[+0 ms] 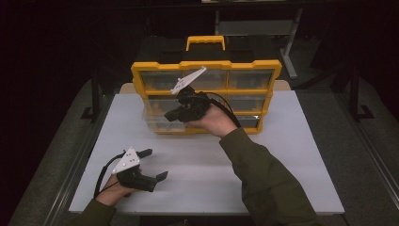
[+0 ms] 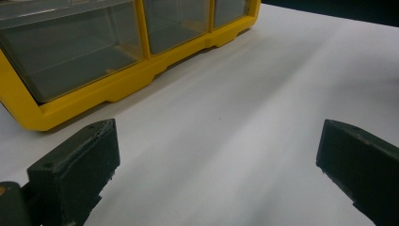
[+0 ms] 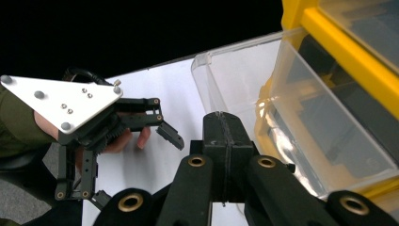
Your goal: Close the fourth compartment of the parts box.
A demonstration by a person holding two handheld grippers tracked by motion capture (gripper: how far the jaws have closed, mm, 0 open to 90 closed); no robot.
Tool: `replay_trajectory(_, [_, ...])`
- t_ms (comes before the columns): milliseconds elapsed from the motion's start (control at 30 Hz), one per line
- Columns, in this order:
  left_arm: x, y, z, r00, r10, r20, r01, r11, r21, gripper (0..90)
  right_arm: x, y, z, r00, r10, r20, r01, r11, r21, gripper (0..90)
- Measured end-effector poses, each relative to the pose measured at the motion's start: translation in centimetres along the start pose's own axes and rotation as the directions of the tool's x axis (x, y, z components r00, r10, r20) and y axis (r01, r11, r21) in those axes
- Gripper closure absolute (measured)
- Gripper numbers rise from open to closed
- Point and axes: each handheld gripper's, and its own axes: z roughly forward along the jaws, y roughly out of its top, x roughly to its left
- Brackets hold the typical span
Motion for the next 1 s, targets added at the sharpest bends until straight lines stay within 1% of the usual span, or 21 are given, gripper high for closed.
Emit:
replay_trajectory(67, [0.02,0.00,0.01,1.0000,0.000,0.000,0.000,1.0000,0.001,0.0,0.09,-0.16,0.14,1.0000,0.008,-0.002,-0.008,1.000,0.004,89.0])
replay_trajectory(100, [0.02,0.00,0.00,1.0000,-0.001,0.000,0.001,1.0000,0.002,0.0,0.04,-0.25,0.22,1.0000,-0.002,0.001,0.002,1.000,0.003,89.0])
replay_trajectory(167, [0.04,-0.01,0.01,1.0000,-0.002,0.001,0.002,1.0000,0.003,0.0,0.10,-0.44,0.27,1.0000,0.009,-0.003,-0.009,1.000,0.005,89.1])
replay_trajectory(200, [0.03,0.00,0.01,1.0000,-0.002,0.001,0.002,1.0000,0.004,0.0,0.06,-0.53,0.31,1.0000,0.004,-0.004,-0.004,1.000,-0.001,89.1])
replay_trajectory(233, [0.02,-0.02,0.01,1.0000,-0.002,0.001,0.002,1.0000,0.003,0.0,0.18,-0.58,0.31,0.9999,0.014,-0.006,-0.014,1.000,-0.004,89.1])
replay_trajectory(300, [0.00,-0.02,0.01,1.0000,-0.002,0.001,0.002,1.0000,0.003,0.0,0.16,-0.67,0.34,1.0000,0.004,-0.004,-0.004,1.000,-0.001,89.1])
replay_trajectory(400, [-0.02,-0.01,0.01,1.0000,-0.002,0.000,0.002,1.0000,0.003,0.0,0.26,-0.64,0.34,1.0000,0.004,0.003,-0.004,1.000,-0.005,89.2])
replay_trajectory(467, [0.00,-0.03,0.04,1.0000,0.000,0.001,0.000,1.0000,0.003,0.0,0.17,-0.62,0.33,0.9998,-0.010,0.015,0.010,1.000,-0.005,89.2])
replay_trajectory(533, [0.02,-0.04,0.05,1.0000,0.000,0.002,0.000,1.0000,0.004,0.0,0.08,-0.61,0.32,0.9998,-0.013,0.012,0.013,1.000,-0.002,89.2])
replay_trajectory(600, [0.03,-0.04,0.04,1.0000,0.000,0.002,0.000,1.0000,0.004,0.0,0.08,-0.57,0.31,0.9999,-0.004,0.011,0.004,1.000,-0.006,89.2])
replay_trajectory(767, [0.00,-0.04,0.02,1.0000,-0.001,0.001,0.001,1.0000,0.002,0.0,0.04,-0.39,0.46,0.9998,-0.014,0.014,0.014,1.000,-0.012,89.3])
replay_trajectory(833, [0.01,-0.03,0.01,1.0000,-0.001,0.001,0.001,1.0000,0.002,0.0,0.12,-0.29,0.55,0.9999,-0.008,0.011,0.008,1.000,-0.011,89.3])
replay_trajectory(867, [0.03,-0.03,0.01,1.0000,-0.001,0.002,0.001,1.0000,0.004,0.0,0.09,-0.24,0.66,0.9998,-0.017,0.012,0.017,1.000,-0.015,89.3])
replay_trajectory(1000, [0.02,-0.04,0.01,1.0000,-0.002,0.003,0.002,1.0000,0.005,0.0,0.27,0.03,1.01,0.9998,-0.019,0.010,0.019,1.000,-0.006,89.4])
